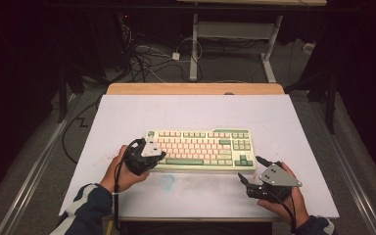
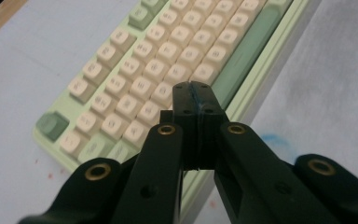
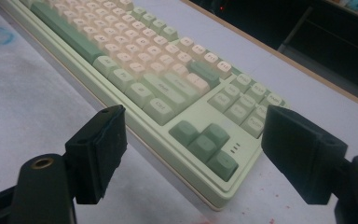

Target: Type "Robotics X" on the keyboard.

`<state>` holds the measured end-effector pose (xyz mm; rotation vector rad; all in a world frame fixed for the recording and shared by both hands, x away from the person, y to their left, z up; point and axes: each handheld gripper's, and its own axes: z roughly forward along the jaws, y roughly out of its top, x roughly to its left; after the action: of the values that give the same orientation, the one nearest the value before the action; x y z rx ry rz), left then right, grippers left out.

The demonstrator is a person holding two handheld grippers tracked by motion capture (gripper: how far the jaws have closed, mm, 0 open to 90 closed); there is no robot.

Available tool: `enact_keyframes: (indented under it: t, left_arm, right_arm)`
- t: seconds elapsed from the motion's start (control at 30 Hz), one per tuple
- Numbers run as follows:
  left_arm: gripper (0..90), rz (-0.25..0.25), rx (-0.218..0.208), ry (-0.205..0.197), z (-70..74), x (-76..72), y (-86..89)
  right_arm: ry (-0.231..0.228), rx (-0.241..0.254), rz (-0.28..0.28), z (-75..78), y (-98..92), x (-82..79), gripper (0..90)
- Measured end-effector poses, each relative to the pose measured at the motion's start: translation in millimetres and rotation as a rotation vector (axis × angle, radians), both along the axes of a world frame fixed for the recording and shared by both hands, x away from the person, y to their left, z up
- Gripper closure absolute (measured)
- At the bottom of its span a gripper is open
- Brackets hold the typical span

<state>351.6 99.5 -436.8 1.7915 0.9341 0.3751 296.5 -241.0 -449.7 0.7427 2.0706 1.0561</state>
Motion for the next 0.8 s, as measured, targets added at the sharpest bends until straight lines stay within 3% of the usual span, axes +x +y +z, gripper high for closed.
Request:
enact_keyframes:
  t: [0.4,0.8]
  left_arm:
    - [87.2,-0.054,0.04,0.031,-11.0,19.9,-45.5]
    - [87.2,-0.051,0.076,0.051,-23.2,30.1,-56.3]
  right_arm:
    - [0.027,-0.024,0.027,-4.8,4.5,0.7,23.3]
    - [0.036,-0.036,0.036,-6.7,6.1,1.3,23.4]
